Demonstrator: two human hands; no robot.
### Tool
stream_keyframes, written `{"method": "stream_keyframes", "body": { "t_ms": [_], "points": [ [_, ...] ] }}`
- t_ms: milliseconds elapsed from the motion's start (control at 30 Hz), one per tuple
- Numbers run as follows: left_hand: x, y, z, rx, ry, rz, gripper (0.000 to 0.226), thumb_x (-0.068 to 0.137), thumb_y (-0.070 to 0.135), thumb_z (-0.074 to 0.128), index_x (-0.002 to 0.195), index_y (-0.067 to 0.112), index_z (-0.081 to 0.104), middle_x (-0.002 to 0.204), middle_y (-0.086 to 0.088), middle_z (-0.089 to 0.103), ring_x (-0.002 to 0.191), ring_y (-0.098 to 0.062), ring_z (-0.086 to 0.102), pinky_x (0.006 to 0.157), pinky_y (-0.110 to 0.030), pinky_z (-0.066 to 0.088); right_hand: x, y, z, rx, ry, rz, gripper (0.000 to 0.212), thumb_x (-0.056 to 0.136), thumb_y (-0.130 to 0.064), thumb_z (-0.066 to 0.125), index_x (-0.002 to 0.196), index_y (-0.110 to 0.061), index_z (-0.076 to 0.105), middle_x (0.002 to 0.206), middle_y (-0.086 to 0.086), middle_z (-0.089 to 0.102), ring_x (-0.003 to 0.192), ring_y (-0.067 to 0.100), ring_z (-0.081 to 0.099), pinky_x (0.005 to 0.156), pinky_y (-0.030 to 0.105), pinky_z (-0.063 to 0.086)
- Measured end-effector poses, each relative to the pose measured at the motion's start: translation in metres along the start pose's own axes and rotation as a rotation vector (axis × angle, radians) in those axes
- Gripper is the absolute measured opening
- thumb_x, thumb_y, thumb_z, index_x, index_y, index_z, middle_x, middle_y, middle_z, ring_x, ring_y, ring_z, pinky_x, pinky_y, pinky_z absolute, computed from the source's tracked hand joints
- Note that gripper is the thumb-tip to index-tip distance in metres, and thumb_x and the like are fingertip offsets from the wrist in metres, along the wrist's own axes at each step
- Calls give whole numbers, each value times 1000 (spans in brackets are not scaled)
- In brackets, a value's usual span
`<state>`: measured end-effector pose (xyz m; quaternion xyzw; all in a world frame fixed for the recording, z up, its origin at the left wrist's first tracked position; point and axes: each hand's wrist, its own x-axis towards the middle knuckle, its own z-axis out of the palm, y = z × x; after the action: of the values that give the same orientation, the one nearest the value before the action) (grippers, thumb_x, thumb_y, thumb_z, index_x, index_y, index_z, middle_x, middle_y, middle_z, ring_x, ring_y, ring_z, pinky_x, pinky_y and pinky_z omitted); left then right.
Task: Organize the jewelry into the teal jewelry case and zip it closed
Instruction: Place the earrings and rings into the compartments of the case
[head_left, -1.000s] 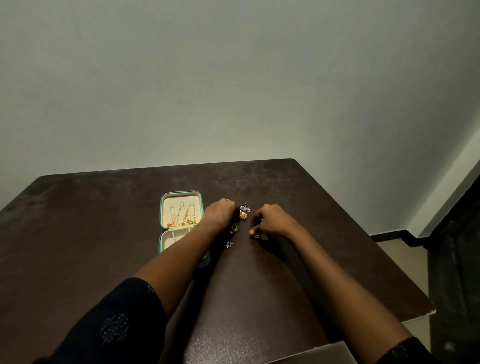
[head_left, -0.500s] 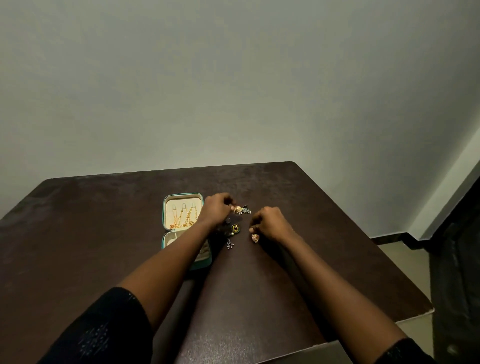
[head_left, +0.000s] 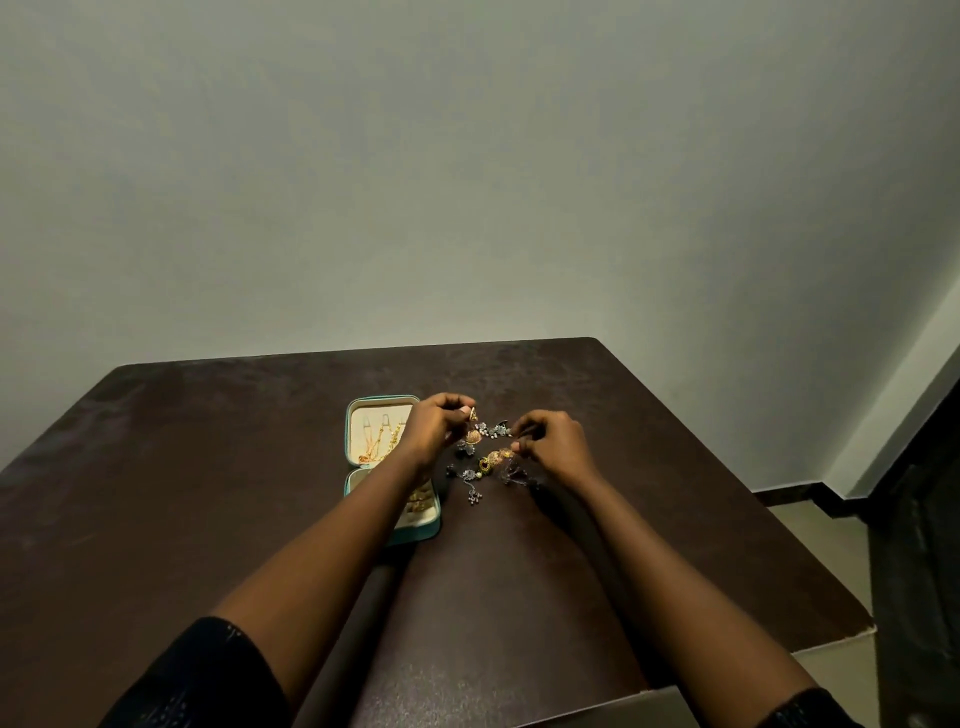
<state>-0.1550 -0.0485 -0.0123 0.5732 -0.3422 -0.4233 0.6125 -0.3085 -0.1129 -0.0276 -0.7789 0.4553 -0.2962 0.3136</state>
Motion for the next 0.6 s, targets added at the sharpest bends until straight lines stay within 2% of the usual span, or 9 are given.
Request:
{"method": "stream_keyframes", "body": {
  "t_ms": [67,133,267,400,500,600],
  "points": [
    [-5,0,-2,-47,-3,-10,25,92,-6,45,80,13,57,73,-2,53,64,-10,50,54,-15,45,1,1,1,125,26,53,22,76,3,70,70,-17,62,66,-2,61,65,12,59,62,22,48],
    [-9,-1,-4,-59,-3,-8,24,93,-4,46,81,14,58,71,-2,53,63,-10,50,55,-17,45,0,2,1,266,36,102,31,77,8,66,66,-18,56,65,1,58,61,15,57,59,24,47],
    [-13,-4,-4,-64,5,21,23,93,-3,47,82,14,58,74,-2,53,66,-10,50,55,-15,46,-2,2,4,491,20,151,30,80,15,59,69,-12,52,68,5,57,60,13,58,56,23,47],
    [-15,-5,-2,-53,-5,20,23,93,-3,47,83,13,60,77,-4,53,70,-12,52,56,-18,48,-2,6,9,682,32,220,27,80,15,58,71,-9,53,66,7,58,47,4,60,48,15,49],
    [-15,-5,0,-57,-2,12,22,93,-4,47,85,11,60,78,-4,54,71,-12,53,58,-20,49,0,8,10,830,56,286,27,81,14,56,71,-11,53,66,5,60,53,7,61,45,15,46],
    [-14,-5,3,-28,-11,6,18,93,-5,46,96,5,61,77,-5,54,69,-14,53,58,-20,49,3,8,9,949,83,379,29,81,14,52,69,-12,51,54,-1,61,54,11,59,45,18,45]
  ]
}}
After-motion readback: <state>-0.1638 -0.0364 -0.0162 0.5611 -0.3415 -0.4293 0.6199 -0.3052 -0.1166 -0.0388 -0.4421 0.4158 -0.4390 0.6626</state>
